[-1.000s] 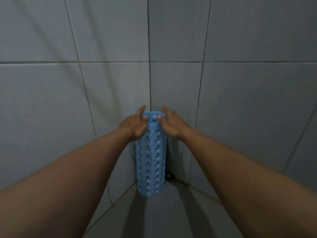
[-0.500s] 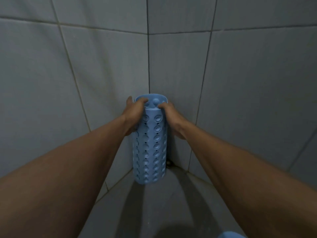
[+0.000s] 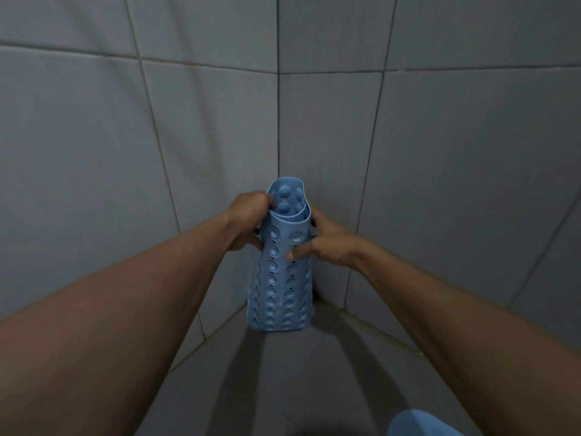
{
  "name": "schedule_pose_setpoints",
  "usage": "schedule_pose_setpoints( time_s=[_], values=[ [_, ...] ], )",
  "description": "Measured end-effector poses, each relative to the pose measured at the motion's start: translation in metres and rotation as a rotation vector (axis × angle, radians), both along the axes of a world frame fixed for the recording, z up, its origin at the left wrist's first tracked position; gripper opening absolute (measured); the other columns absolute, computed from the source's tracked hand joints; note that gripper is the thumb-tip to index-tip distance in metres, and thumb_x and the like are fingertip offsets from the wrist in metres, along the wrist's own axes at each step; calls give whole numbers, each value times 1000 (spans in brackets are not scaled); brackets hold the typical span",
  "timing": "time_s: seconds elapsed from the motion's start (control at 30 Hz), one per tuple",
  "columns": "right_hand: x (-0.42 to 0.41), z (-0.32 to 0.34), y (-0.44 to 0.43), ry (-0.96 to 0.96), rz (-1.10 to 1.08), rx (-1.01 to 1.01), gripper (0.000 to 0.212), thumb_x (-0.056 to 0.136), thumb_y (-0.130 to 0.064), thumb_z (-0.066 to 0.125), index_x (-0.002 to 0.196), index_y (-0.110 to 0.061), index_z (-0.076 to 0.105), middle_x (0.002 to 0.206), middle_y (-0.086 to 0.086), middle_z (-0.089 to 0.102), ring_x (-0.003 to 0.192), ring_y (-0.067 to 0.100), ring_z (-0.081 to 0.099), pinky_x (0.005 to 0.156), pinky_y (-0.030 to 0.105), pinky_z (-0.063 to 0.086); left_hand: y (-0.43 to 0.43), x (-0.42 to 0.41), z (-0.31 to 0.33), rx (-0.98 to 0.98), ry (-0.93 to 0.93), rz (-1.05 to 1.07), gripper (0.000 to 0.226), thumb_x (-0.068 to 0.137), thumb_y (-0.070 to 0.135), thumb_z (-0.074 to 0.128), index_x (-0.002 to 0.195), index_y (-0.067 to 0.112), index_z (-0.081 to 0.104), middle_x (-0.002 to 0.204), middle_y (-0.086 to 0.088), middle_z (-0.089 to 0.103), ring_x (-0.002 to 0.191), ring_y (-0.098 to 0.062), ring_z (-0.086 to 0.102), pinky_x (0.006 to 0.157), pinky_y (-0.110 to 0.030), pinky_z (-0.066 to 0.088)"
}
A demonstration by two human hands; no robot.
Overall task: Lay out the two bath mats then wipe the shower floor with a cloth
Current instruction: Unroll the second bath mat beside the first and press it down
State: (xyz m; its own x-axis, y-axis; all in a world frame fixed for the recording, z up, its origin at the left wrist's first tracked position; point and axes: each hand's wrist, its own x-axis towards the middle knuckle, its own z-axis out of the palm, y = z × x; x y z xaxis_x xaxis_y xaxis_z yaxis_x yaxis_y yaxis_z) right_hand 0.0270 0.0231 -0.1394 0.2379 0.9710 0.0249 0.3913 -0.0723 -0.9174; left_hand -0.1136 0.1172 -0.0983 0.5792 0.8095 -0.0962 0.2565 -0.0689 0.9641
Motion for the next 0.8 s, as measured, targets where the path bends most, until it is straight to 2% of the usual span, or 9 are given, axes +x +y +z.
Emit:
schedule_pose_setpoints(
  time_s=[0.07, 0.13, 0.2, 0.33, 0.43, 0.57, 0.67, 0.73, 0.8],
  values=[
    [-5, -3, -2, -25, -69, 51, 97, 68, 1, 86, 147, -22, 35, 122, -10, 60, 112, 9, 61, 89, 28, 55, -3, -6, 3, 53, 20, -19, 29, 87, 8, 47, 102, 13, 71, 96, -13, 74, 76, -31, 70, 62, -44, 60],
    [-10, -2, -8, -24, -95, 98, 90, 71, -2, 85, 142, -27, 36, 117, -17, 59, 104, 1, 60, 92, 28, 54, -7, -14, 5, 85, 24, -22, 34, 86, 5, 45, 106, 14, 72, 95, -14, 75, 75, -30, 71, 61, -43, 61],
    [-14, -1, -16, -45, -115, 107, 95, 70, -12, 88, 145, -31, 34, 119, -18, 58, 105, 2, 59, 94, 32, 54, -13, -24, 9, 98, 24, -34, 34, 89, 3, 43, 104, 15, 71, 93, -14, 74, 76, -31, 72, 62, -44, 62],
    [-27, 11, -41, -45, -184, 113, 108, 58, -39, 92, 149, -33, 33, 131, -7, 59, 112, 14, 63, 97, 42, 54, -34, -44, 21, 84, 15, -82, 30, 93, 6, 43, 107, 7, 70, 93, -18, 75, 76, -34, 74, 61, -47, 62],
    [-43, 25, -71, -44, -167, 84, 91, 72, -38, 87, 146, -37, 35, 125, -13, 58, 110, 12, 62, 91, 35, 51, -58, -60, 35, 52, -2, -122, 32, 95, 10, 40, 106, 7, 70, 96, -19, 75, 83, -37, 73, 66, -50, 63],
    [-67, 44, -113, 36, -191, 98, 84, 77, -30, 85, 141, -33, 30, 122, -4, 63, 100, 13, 68, 70, 28, 54, -96, -76, 56, 45, -29, -184, 32, 96, 16, 40, 104, 9, 69, 97, -17, 73, 83, -34, 71, 67, -46, 63],
    [-79, 56, -150, 63, -262, 133, 82, 69, -38, 84, 134, -33, 35, 119, -4, 65, 99, 17, 70, 76, 42, 60, -127, -81, 75, 3, -80, -215, 27, 93, 26, 43, 98, 14, 67, 87, -8, 67, 75, -28, 66, 67, -40, 61],
    [-82, 62, -176, 76, -302, 168, 75, 73, -35, 83, 134, -35, 39, 120, -3, 67, 100, 19, 71, 80, 51, 61, -144, -80, 85, -30, -90, -295, 34, 91, 41, 50, 107, 17, 67, 95, -4, 68, 81, -26, 66, 72, -39, 59],
    [-83, 70, -203, 79, -328, 195, 65, 83, -25, 79, 135, -36, 43, 116, -4, 72, 98, 21, 73, 77, 51, 61, -158, -75, 92, 18, -66, -441, 43, 85, 53, 61, 116, 24, 68, 108, 1, 72, 94, -23, 70, 83, -38, 59]
  ],
)
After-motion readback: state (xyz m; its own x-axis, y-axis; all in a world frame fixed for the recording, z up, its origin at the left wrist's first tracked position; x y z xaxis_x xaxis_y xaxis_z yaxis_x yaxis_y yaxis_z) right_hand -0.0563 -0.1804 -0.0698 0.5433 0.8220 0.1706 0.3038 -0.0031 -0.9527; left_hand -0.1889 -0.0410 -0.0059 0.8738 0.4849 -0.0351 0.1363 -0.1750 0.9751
